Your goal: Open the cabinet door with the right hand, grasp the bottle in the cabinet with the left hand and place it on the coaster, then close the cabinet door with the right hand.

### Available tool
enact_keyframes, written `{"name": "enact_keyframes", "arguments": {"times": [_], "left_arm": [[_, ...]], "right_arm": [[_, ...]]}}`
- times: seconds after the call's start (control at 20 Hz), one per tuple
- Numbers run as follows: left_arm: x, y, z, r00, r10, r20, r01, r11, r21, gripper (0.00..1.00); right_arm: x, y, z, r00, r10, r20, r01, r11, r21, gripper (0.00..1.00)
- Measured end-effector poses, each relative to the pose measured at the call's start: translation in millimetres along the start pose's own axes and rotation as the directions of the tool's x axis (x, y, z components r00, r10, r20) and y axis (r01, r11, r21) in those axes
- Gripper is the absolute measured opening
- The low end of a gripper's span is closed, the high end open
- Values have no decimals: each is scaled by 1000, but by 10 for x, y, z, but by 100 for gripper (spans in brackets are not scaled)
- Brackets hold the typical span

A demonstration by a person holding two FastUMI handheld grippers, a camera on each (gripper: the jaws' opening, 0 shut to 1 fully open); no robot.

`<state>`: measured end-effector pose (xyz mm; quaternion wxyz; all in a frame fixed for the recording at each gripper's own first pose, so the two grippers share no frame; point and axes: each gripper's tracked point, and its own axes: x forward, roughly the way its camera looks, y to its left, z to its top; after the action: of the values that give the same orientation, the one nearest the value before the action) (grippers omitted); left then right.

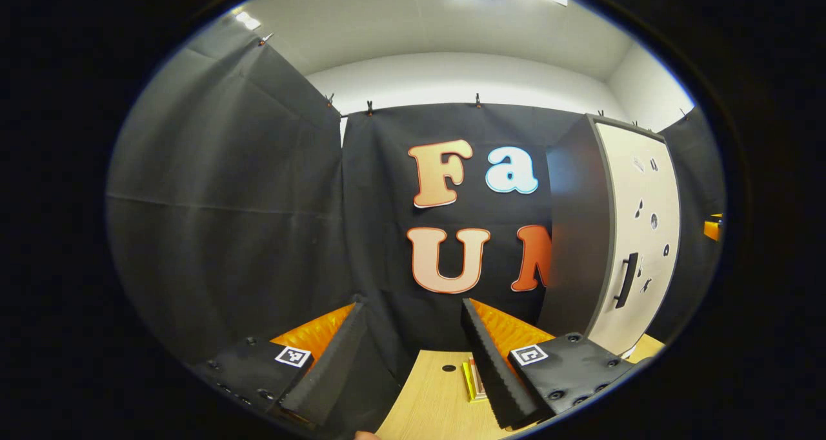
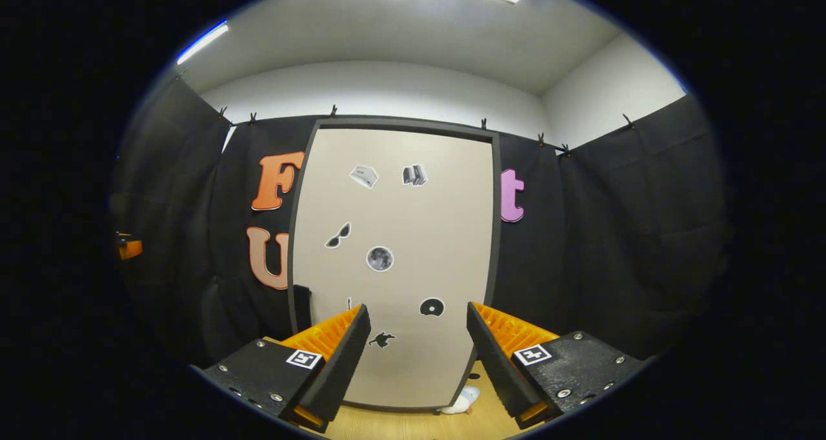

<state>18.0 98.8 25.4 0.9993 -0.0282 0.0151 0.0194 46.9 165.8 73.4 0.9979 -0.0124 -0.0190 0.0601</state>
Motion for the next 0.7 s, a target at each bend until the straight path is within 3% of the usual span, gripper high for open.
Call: {"name": "enact_keyframes", "arguments": {"times": [0.35, 0.7], "left_arm": [[-107, 42, 227, 1000, -14, 17, 15, 1000, -24, 97], [-116, -90, 208, 999, -53, -2, 53, 998, -36, 97]], "right_arm": [[-432, -488, 141, 995, -104, 13, 104, 994, -26, 92], [-647, -593, 113, 991, -130, 3, 130, 991, -25, 92]]}}
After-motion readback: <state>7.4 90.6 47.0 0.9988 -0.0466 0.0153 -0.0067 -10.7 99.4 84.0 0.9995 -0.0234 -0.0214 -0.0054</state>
